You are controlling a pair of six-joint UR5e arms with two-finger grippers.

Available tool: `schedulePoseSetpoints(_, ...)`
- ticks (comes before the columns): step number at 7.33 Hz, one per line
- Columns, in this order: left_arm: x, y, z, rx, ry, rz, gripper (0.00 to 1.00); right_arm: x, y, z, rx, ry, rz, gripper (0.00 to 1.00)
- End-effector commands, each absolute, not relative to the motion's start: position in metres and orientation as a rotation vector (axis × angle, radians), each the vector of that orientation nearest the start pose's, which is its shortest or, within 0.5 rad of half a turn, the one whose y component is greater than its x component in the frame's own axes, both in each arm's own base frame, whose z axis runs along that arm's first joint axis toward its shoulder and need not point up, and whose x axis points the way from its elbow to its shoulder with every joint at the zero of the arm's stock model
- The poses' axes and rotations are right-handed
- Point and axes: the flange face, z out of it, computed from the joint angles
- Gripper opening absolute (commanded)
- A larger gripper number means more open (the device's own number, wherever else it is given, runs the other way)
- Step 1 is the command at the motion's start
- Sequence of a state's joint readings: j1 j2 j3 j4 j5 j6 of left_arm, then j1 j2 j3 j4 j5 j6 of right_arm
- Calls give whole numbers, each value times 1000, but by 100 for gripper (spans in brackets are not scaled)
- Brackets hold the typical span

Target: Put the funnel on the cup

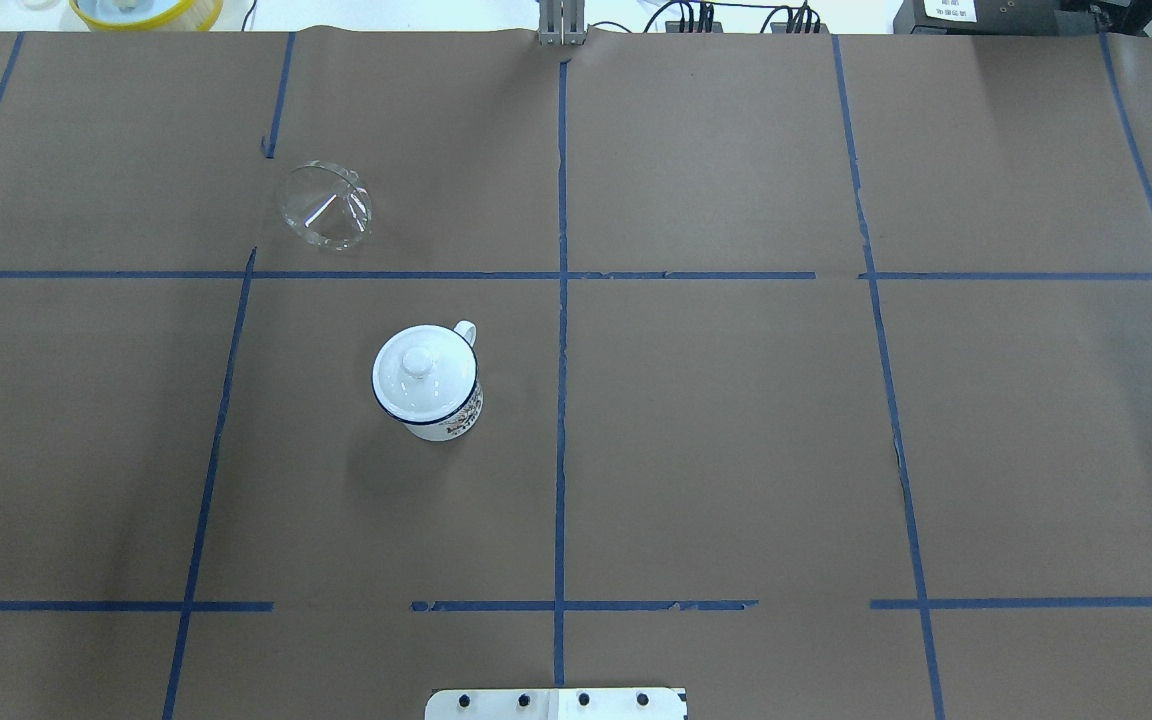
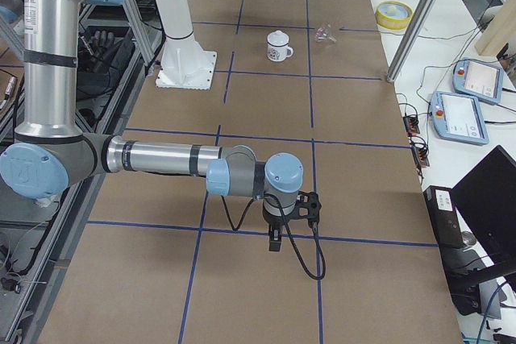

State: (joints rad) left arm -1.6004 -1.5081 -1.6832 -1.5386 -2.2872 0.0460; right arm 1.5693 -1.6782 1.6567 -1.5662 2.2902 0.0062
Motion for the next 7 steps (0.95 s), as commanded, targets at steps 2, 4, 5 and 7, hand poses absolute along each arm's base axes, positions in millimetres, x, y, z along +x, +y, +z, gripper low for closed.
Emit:
schedulePoseSetpoints(2,-82,-466,641,43,715,21,100,67,-445,671,-20,-719,11,100)
schedulePoseSetpoints(4,-82,-476,621,74,710,21,100,67,-445,670,-19,-719,10,100)
schedulePoseSetpoints(5,-82,-482,599,110,709,23,100,67,-445,670,-19,-719,10,100)
schedulePoseSetpoints(7,-71,-490,522,166,724,-126,100,67,-445,670,-19,-719,10,100)
